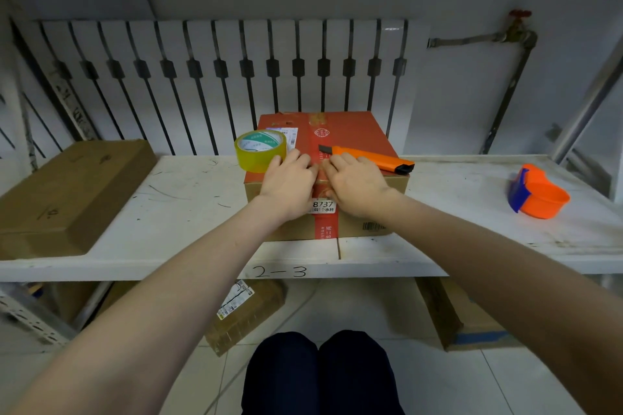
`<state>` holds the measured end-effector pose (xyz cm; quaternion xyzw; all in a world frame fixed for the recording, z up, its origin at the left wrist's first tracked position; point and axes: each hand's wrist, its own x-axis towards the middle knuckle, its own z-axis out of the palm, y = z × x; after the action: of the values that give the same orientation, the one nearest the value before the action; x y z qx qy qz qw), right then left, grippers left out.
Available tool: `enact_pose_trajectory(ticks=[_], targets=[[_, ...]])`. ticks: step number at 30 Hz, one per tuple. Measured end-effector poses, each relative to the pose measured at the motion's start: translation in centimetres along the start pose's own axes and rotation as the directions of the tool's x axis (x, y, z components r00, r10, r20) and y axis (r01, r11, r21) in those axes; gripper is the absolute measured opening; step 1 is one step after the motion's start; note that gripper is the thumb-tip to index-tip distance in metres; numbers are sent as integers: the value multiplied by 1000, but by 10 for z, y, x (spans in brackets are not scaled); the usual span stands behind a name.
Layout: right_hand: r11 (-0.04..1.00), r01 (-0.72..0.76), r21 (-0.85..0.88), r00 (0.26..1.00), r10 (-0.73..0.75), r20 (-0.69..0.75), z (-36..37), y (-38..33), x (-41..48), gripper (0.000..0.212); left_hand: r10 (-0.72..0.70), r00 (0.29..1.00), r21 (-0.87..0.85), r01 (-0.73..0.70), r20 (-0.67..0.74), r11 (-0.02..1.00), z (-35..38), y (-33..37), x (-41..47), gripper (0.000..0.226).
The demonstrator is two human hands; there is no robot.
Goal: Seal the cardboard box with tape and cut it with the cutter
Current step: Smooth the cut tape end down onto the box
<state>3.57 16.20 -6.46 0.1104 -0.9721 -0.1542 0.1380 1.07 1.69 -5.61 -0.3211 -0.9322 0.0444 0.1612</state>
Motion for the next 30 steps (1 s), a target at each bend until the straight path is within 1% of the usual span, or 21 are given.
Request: enact_pose_trajectory(ticks=[3,5,6,8,10,13,14,19,22,25,27,28,30], targets=[[987,-93,130,995,98,-31,7,-2,-7,54,-22,1000,-15,22,-7,1000,-3,3,2,42],[978,-118,173,990,129,-54,5,-2,-6,47,-42,999,-41,42,-6,998,-2,4,4,39],[981,-111,162,990,123,-64,4,-1,-5,44,-55,998,-58,55,-4,997,-1,4,5,38],[993,-82,87,991,90,-98,1,2,-3,44,-78,997,-90,78,-2,993,-1,2,6,40],[996,-83,44,992,86,-89,0,3,-5,51,-89,996,-108,89,5,990,-3,-1,5,45],[992,-103,67,993,107,-57,11,1,-12,71,-93,995,-128,95,20,987,-3,-2,2,55],[990,-114,81,990,120,-69,15,0,-12,74,-98,995,-136,100,17,986,-2,-2,1,56],[984,-128,127,975,148,-163,21,4,-5,64,-126,991,-164,116,-54,980,2,0,8,46],[975,-110,193,969,148,-197,24,6,-5,63,-101,993,-151,91,-59,984,1,-1,13,44],[968,-59,244,983,98,-152,17,15,-4,62,-53,998,-117,48,-45,992,0,-3,12,46],[970,-12,245,991,43,-124,10,23,-3,57,-37,998,-99,32,-42,995,2,-5,9,51],[972,6,233,992,24,-127,9,27,-4,54,-41,998,-105,36,-44,994,4,-7,6,54],[976,6,217,981,37,-193,10,34,-9,47,-70,996,-144,61,-59,988,8,-8,3,58]])
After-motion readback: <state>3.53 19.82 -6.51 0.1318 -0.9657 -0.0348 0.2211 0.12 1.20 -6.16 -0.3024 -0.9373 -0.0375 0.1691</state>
